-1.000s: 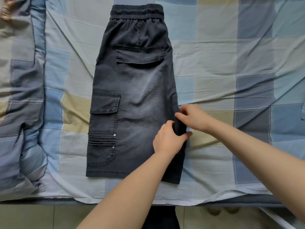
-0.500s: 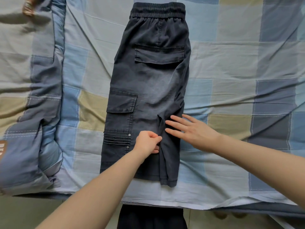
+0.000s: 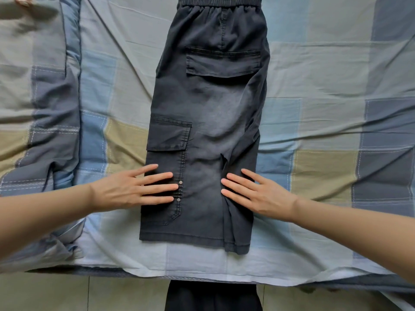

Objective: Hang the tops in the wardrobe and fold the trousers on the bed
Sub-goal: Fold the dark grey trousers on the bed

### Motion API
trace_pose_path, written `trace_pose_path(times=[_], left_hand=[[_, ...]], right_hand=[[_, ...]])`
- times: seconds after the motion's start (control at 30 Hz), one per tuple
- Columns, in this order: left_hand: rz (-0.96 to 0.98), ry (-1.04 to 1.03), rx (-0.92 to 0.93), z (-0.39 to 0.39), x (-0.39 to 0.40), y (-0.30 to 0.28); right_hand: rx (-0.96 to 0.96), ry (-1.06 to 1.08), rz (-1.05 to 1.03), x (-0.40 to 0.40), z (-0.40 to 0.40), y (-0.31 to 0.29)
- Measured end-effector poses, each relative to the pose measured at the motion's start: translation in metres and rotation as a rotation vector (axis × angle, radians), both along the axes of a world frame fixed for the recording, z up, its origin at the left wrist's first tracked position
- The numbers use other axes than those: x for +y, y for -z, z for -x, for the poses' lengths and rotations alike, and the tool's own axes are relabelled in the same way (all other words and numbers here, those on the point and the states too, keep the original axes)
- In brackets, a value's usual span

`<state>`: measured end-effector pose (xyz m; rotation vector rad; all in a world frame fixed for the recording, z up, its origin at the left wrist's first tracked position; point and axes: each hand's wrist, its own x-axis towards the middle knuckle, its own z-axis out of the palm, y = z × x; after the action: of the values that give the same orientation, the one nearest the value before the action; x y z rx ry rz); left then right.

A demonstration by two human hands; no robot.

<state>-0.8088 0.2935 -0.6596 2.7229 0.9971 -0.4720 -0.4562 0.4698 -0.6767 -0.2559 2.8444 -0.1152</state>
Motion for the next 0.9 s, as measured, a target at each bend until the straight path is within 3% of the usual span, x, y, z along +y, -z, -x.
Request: trace_pose_path(times=[0.3,0.4,0.47,0.53,0.6,0.67,0.77,0.9], left_hand=[[0.093,-0.034,-0.045,-0.003,0.012,0.022],[0.217,-0.179,-0.120,-0.005,0.005,0.013],[0.469,-0.456,-0.298,-0.010,0.000,0.008],[0.763,-0.984,-0.689,-0.014,0.010,-0.006],[0.775,-1.592,-1.004,-0.015,0.034,-0.012],[0.660,-1.967,-1.091,-0.011,0.057,-0.008],[0.544,-2.098,-1.128,-0.011,0.076,-0.001],[0.368,-1.960,-1.057,-0.016,0.066,0.004]], right_hand=[[-0.198,0.032,0.156,0.000,-0.003,0.009],[-0.342,0.201,0.492,0.002,0.004,-0.004],[-0.390,0.552,0.925,0.004,0.008,-0.013],[-0.290,1.059,1.260,0.019,0.019,-0.022],[-0.142,1.500,1.477,0.038,0.029,-0.022],[-0.055,1.795,1.531,0.053,0.039,-0.018],[-0.013,1.920,1.407,0.064,0.051,-0.011],[0.076,1.792,1.344,0.060,0.044,-0.012]])
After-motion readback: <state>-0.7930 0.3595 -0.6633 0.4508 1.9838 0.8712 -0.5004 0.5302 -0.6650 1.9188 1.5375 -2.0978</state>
